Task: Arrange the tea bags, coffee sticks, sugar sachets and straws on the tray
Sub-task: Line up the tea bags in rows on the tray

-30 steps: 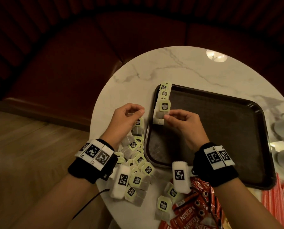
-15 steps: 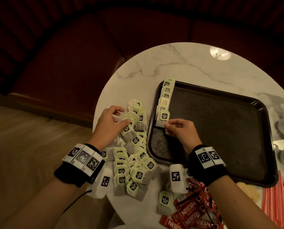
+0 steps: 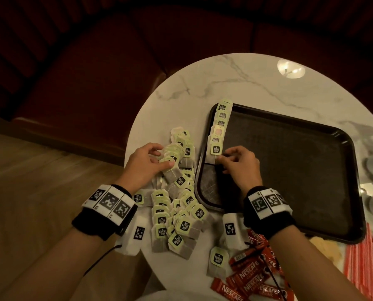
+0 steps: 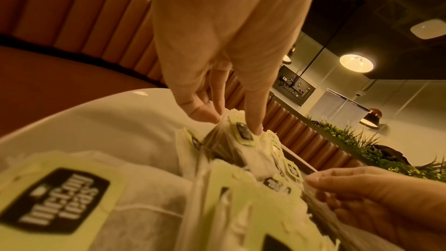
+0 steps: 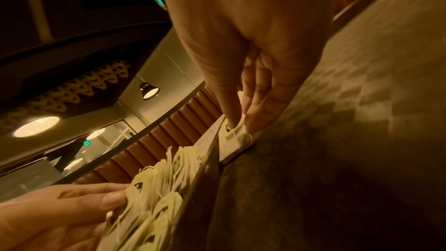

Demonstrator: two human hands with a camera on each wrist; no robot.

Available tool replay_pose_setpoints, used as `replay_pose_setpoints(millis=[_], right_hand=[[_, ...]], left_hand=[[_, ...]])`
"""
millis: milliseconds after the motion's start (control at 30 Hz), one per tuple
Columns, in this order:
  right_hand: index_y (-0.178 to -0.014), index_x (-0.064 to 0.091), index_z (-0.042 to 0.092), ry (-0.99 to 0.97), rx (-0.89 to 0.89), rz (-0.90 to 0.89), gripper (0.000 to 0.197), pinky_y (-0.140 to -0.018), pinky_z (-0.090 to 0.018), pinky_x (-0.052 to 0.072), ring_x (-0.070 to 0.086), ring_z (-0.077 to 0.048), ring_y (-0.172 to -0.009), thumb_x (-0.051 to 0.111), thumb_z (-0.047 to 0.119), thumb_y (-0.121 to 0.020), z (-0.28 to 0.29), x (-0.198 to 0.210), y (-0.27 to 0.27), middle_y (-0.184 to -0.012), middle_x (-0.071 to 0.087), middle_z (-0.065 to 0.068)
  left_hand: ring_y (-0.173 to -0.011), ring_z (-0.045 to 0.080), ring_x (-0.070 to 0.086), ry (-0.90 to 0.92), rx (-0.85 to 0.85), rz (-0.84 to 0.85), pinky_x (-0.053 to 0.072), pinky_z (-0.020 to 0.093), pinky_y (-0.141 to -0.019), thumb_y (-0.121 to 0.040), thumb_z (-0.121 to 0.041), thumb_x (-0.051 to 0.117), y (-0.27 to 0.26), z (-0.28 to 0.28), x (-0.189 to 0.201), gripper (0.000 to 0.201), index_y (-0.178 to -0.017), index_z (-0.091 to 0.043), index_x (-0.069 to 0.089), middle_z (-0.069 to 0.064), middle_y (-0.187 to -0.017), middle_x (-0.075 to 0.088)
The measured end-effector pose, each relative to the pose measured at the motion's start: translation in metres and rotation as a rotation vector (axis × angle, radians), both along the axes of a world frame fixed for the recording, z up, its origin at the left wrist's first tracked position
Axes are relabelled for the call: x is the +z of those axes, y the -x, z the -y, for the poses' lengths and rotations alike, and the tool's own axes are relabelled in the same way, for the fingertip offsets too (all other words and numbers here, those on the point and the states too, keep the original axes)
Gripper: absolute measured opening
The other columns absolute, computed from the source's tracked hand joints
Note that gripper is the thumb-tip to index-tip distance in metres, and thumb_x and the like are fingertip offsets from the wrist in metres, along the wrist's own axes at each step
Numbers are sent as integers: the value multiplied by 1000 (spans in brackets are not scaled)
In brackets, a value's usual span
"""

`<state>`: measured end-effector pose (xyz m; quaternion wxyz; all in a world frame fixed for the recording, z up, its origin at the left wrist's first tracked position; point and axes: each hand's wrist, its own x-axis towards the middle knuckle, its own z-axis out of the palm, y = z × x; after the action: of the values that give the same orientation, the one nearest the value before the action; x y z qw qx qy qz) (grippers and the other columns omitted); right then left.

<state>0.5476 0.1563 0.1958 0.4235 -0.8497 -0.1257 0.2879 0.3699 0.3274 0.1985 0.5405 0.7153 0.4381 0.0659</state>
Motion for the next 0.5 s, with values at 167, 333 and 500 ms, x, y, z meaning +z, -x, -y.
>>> replay_pose_setpoints(millis=[167,333,500], right_hand=[[-109,63,16,-135,143,-13,24,-57,-15,52,64,-9,-72,73,23,-88,-17,15,12,-87,65,-2],[-122,63,14,-140,328,-32,44,-84,-32,56,60,-14,-88,78,29,-83,-48,15,30,-105,64,-5],[-128,60,12,-5,477,113,58,-78,-14,41,55,-15,-99,81,35,-78,-65,13,36,-113,52,-1]], left_hand=[[-76,9,55,19,-53,-16,51,32,-85,-74,-20,83,1,-1,0,53,-121,-14,61,-4,-101,60],[-82,11,56,18,-61,-38,50,31,-85,-76,-20,81,0,-3,-1,57,-128,-13,58,-1,-108,60],[-80,6,55,9,-89,-31,44,23,-79,-81,-15,77,3,-2,-4,49,-127,-14,60,-9,-96,59]])
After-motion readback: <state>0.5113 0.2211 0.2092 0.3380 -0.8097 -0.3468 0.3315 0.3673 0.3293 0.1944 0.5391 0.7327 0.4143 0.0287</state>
